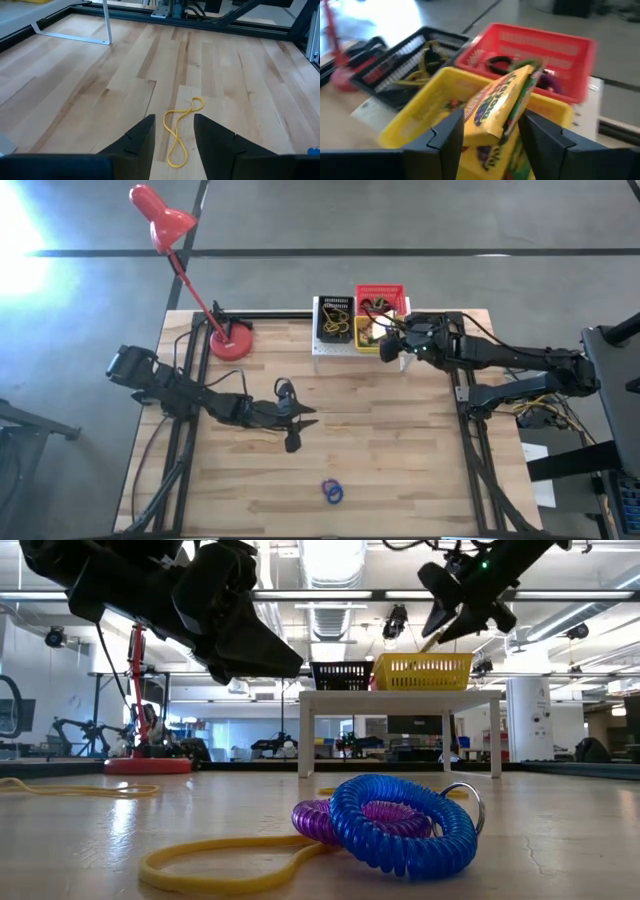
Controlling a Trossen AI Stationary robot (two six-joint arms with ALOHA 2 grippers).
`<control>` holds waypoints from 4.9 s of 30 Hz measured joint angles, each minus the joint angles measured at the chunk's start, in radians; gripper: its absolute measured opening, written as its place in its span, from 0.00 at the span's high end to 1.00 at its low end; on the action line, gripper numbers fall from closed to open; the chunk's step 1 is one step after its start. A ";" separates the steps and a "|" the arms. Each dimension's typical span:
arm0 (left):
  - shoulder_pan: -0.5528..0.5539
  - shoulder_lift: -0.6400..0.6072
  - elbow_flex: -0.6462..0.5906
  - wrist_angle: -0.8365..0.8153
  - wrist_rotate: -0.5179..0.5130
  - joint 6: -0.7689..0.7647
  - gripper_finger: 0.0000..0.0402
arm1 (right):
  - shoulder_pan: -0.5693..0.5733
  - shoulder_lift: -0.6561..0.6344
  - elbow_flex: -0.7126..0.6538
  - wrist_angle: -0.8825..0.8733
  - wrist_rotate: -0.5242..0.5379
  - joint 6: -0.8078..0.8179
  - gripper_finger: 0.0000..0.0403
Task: Pick & Place Office Desk Supplies
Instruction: Put the yellow crayon box into the yellow bin on the shelf, then put the yellow rubber band into the black bin on the shelf
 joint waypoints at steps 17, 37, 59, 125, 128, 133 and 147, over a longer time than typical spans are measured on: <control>0.000 0.000 0.000 0.004 0.000 -0.008 0.65 | -0.111 0.002 0.057 -0.125 -0.248 -0.051 0.67; 0.001 0.000 0.000 0.008 -0.003 -0.027 0.65 | -0.106 0.017 0.308 -0.468 -0.478 -0.144 0.50; 0.000 0.000 0.000 0.007 -0.003 -0.053 0.65 | 0.687 0.376 -0.393 0.846 -0.129 -0.084 0.54; 0.008 0.002 0.172 0.220 0.151 0.160 0.49 | 0.699 0.505 -0.223 1.593 0.113 -0.795 0.98; 0.008 0.002 0.172 0.200 0.151 0.159 0.52 | 0.699 0.505 -0.211 1.593 0.113 -0.795 0.98; 0.009 0.002 0.172 0.186 0.147 0.159 0.57 | 0.697 0.505 -0.176 1.593 0.106 -0.795 0.98; 0.011 0.003 0.172 0.210 0.143 0.158 0.75 | 0.666 0.505 -0.117 1.565 0.064 -0.836 0.98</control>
